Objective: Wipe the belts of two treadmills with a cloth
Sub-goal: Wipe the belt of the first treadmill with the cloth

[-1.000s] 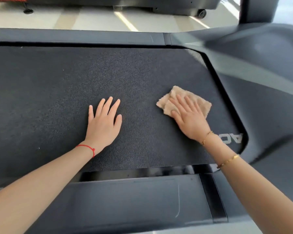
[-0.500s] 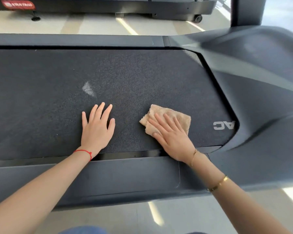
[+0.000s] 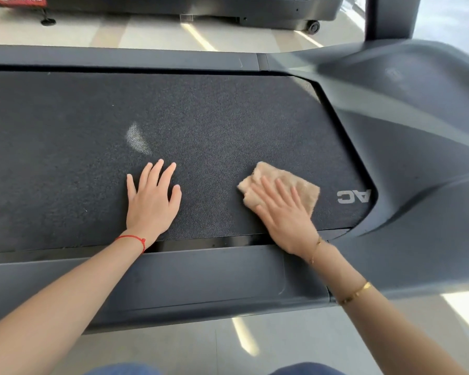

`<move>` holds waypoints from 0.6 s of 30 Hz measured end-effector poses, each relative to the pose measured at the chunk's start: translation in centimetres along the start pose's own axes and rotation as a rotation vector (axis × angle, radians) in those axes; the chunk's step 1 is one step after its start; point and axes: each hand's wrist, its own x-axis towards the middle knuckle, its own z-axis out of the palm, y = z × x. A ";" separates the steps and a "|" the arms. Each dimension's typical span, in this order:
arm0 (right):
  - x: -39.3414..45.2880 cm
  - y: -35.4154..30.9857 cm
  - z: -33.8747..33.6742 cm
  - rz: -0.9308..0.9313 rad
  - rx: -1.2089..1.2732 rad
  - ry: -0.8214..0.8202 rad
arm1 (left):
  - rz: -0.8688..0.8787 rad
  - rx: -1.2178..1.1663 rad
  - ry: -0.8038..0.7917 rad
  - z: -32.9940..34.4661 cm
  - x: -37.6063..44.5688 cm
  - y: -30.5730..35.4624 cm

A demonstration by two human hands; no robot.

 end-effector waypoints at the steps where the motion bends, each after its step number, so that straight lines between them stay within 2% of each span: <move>1: -0.4 -1.0 0.3 -0.078 0.004 -0.022 | 0.001 0.000 0.000 0.0 0.0 0.0; 5: 0.1 -0.6 0.1 -0.200 0.043 -0.055 | 0.003 -0.004 -0.004 -0.2 0.1 0.1; 11: 6.6 0.3 -0.6 0.051 0.042 -0.009 | -0.032 -0.012 -0.044 -0.8 -0.4 -0.3; 13: 8.0 -1.0 -0.5 0.065 0.057 -0.018 | -0.046 0.007 -0.069 -1.4 -0.9 -0.8; 15: 8.1 -3.5 0.0 -0.058 0.015 -0.038 | -0.062 0.047 -0.094 -2.1 -1.7 -1.7; 18: 6.7 -8.8 1.5 -0.364 -0.045 -0.081 | -0.141 0.079 -0.123 -3.6 -2.9 -3.8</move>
